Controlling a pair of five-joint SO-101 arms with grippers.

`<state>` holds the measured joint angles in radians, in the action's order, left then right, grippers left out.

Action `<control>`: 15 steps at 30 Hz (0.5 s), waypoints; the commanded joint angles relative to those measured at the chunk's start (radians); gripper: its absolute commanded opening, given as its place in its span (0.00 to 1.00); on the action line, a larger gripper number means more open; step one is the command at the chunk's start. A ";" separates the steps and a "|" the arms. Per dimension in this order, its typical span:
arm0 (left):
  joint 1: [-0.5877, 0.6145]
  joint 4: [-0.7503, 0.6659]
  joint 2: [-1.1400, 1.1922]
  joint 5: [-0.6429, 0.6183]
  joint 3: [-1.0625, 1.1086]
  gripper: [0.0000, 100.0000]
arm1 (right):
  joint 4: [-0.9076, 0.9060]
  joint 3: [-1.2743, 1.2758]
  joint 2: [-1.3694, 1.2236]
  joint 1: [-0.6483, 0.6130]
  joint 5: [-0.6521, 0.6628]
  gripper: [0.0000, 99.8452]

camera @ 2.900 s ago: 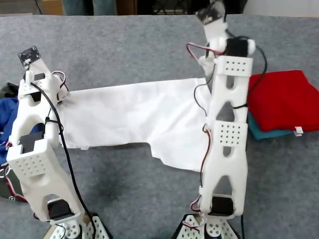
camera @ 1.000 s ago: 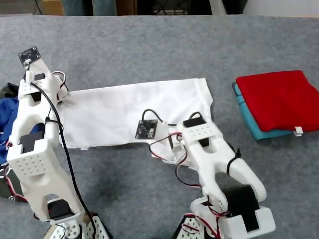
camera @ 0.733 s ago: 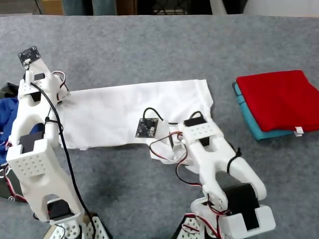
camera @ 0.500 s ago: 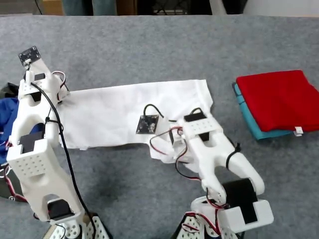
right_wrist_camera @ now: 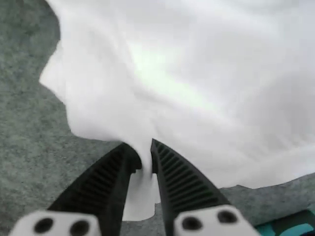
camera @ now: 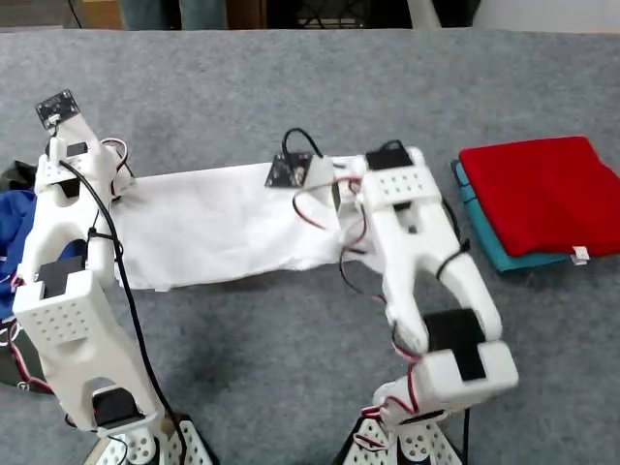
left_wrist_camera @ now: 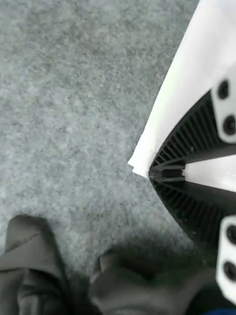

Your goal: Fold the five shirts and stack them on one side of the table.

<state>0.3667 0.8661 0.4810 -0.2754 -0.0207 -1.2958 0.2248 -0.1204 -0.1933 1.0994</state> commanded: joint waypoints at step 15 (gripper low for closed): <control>0.005 -0.017 -0.006 0.008 -0.039 0.03 | -0.358 -0.915 -0.619 -0.051 0.083 0.10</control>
<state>0.3667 0.8631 0.4810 -0.2754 -0.0207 -1.5950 -0.5332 -0.7158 -0.2148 1.1745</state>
